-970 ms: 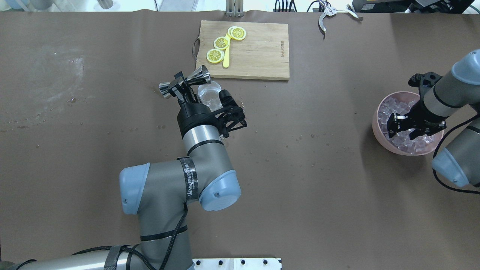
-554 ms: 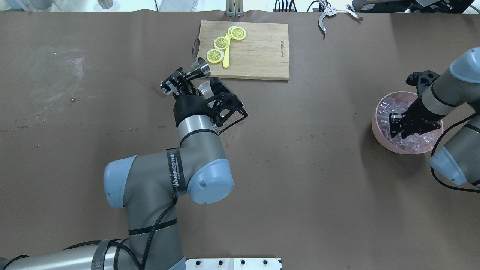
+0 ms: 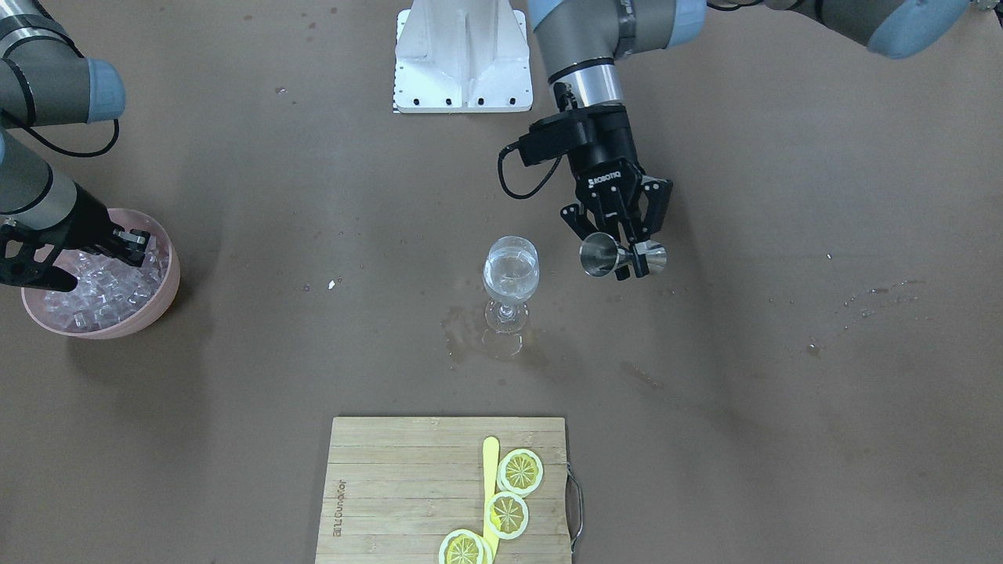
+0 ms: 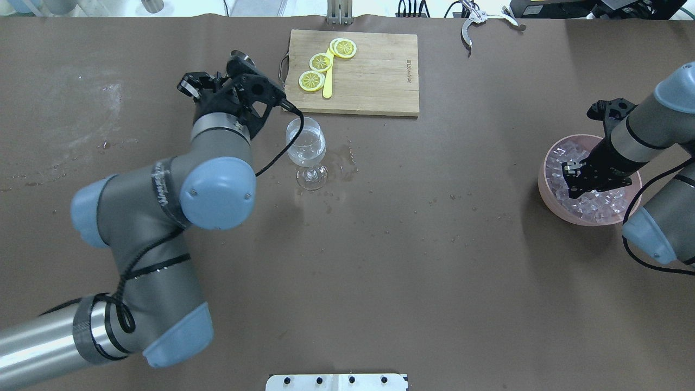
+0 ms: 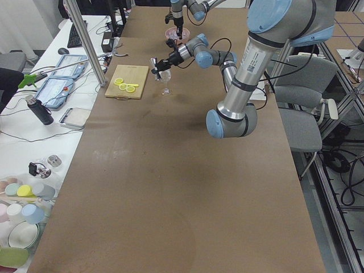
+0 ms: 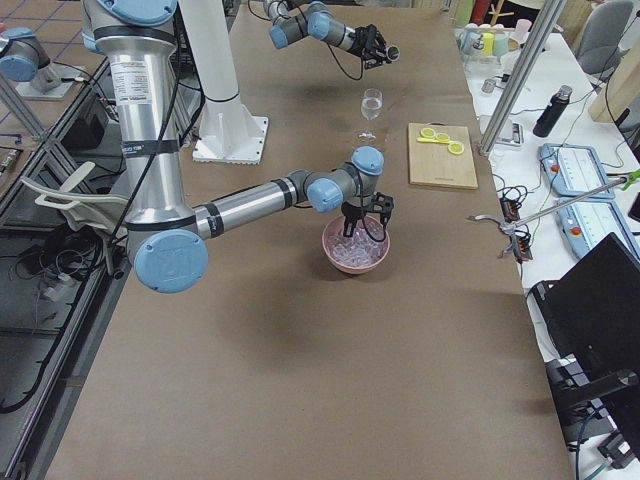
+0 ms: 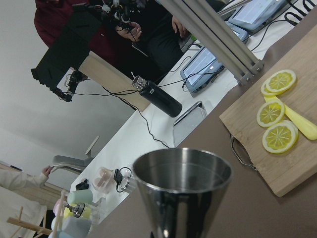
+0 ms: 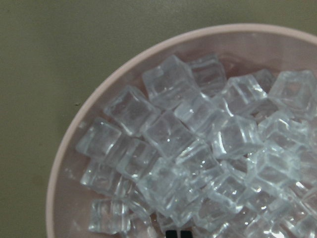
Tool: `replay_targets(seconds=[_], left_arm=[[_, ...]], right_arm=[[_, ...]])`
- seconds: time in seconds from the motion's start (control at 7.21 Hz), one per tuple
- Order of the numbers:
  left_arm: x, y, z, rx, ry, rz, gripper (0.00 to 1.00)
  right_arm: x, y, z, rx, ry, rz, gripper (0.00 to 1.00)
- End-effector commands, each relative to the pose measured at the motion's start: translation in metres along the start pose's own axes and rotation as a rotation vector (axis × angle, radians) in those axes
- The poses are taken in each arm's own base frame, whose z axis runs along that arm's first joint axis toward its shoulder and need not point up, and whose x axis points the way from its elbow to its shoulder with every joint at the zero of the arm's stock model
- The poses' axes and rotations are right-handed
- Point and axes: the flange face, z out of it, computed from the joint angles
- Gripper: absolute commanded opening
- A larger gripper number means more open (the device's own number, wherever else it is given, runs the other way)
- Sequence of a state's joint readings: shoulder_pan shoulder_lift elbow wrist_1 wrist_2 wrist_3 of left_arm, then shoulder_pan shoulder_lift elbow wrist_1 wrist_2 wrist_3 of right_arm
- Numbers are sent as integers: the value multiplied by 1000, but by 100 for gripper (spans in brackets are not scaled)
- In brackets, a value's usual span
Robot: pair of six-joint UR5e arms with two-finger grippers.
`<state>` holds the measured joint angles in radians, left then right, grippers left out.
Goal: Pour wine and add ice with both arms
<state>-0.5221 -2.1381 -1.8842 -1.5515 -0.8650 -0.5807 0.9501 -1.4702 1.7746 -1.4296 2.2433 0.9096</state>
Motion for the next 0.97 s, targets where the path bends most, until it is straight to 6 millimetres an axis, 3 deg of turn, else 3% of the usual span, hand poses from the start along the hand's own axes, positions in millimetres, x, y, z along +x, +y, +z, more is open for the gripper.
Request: replay_targets(seconds=[0.0, 0.14, 0.28, 0.55, 0.83], left_arm=[[-90, 8, 51, 8, 66, -144, 0], [-132, 16, 76, -38, 64, -174, 0], [-166, 26, 102, -94, 74, -202, 0], [-214, 59, 148, -151, 107, -267, 0], [-245, 133, 191, -136, 167, -318, 0]], right_arm=[[8, -8, -15, 21, -12, 17, 5], [2, -11, -20, 31, -20, 11, 59], [2, -12, -29, 45, -30, 12, 69], [-3, -17, -32, 54, -34, 5, 70], [-9, -29, -25, 59, -17, -5, 70]])
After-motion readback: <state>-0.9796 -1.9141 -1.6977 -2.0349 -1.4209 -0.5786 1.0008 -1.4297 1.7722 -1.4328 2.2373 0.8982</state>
